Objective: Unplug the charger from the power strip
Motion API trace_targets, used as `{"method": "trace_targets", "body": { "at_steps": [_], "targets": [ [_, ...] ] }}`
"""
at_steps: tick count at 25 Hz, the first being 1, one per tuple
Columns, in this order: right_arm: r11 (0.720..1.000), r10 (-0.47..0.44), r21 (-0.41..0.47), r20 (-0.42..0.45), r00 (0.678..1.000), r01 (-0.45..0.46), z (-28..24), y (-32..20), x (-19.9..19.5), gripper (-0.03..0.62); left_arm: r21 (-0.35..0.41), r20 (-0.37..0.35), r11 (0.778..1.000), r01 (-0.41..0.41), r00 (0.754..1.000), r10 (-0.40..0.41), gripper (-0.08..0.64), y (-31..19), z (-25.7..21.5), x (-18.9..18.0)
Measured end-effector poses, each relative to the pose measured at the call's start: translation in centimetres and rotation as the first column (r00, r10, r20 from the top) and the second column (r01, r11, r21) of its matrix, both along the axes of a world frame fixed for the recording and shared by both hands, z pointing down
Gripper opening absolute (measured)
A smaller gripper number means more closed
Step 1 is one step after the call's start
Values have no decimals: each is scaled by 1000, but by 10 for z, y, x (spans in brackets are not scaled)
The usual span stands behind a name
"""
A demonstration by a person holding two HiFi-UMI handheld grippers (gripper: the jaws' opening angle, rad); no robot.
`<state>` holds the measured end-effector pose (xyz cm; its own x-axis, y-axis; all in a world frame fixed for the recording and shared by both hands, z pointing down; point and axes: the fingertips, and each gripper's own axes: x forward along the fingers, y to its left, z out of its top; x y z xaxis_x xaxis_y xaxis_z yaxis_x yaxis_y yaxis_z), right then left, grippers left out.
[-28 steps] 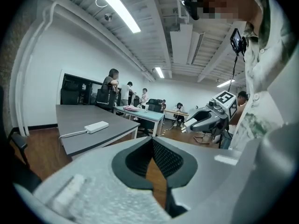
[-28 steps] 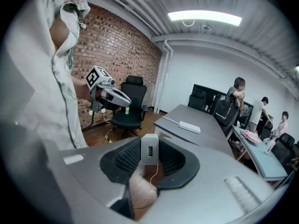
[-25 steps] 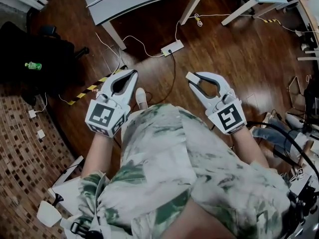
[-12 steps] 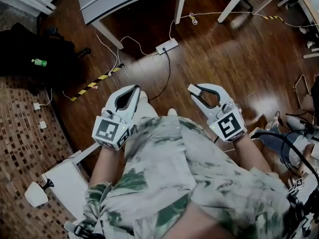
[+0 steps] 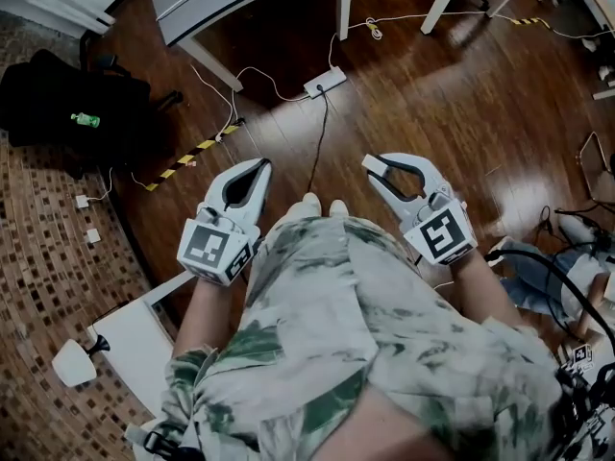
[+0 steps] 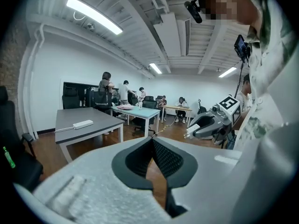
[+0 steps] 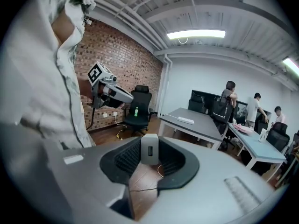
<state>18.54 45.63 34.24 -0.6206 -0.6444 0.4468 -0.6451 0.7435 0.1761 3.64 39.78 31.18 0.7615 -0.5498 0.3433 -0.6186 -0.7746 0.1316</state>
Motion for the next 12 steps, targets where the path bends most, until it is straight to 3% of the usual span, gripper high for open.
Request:
{"method": "trace_targets", "body": {
  "at_steps": [12],
  "targets": [
    [997, -56, -48, -4, 998, 56, 8, -4, -9, 107, -3, -15, 994, 105, 994, -105, 3, 2, 2, -20]
  ]
}}
